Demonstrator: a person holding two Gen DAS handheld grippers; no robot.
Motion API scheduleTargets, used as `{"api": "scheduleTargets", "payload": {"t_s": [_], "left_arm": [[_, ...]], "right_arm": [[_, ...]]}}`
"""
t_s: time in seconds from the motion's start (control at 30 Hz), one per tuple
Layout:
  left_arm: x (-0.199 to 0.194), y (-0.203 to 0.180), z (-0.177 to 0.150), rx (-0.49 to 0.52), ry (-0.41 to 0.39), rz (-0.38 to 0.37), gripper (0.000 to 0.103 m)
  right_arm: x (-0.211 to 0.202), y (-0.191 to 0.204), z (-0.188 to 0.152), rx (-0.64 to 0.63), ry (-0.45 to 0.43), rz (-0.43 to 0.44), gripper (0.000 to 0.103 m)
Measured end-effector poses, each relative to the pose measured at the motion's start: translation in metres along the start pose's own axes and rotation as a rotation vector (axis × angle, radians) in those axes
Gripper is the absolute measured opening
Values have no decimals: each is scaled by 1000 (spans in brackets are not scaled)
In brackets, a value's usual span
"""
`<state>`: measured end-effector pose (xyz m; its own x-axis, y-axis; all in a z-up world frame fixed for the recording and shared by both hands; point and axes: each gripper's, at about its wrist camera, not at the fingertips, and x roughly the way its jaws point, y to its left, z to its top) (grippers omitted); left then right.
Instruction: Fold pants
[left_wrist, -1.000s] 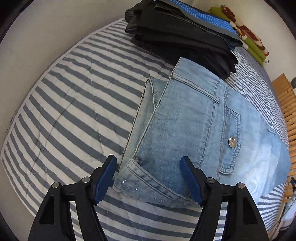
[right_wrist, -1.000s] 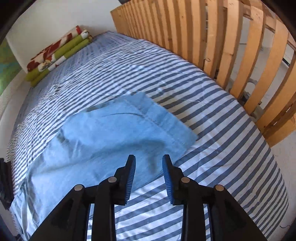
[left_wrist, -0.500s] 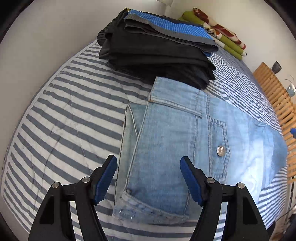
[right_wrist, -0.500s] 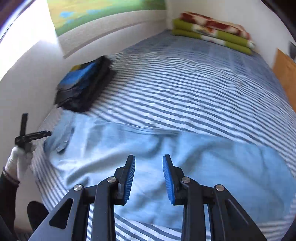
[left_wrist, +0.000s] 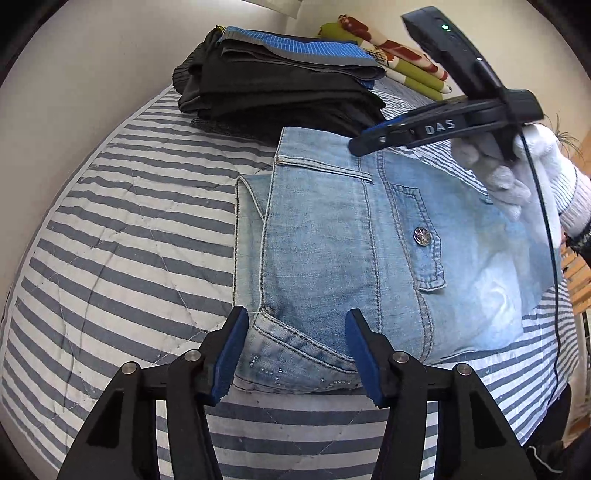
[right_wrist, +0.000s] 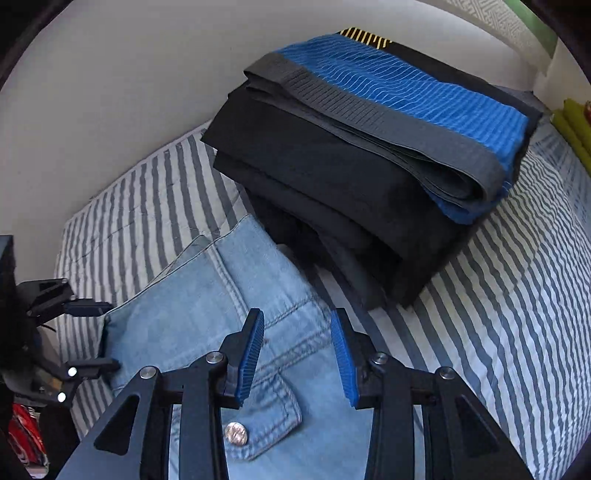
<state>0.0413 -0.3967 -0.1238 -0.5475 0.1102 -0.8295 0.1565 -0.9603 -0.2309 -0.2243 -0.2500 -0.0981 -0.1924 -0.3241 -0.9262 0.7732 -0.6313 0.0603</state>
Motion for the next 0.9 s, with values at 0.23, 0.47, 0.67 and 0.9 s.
{"api": "scheduleTargets", "payload": {"t_s": [0.23,0.47,0.67,0.9], "left_arm": [[2,4,2,38,-9,-20,59],[-17,10,30,77,-115,-28,70],[-3,9,67,75,-118,-217,81],[21,-5,51,130,12,-252,9]], "right_arm": [[36,13,11,-12,60,21,28],[-36,34,-22,-74,-109,33,6],[-109,44,-38,-151,-243,70,6],[-113,43,-28,-170,-273,-2,5]]}}
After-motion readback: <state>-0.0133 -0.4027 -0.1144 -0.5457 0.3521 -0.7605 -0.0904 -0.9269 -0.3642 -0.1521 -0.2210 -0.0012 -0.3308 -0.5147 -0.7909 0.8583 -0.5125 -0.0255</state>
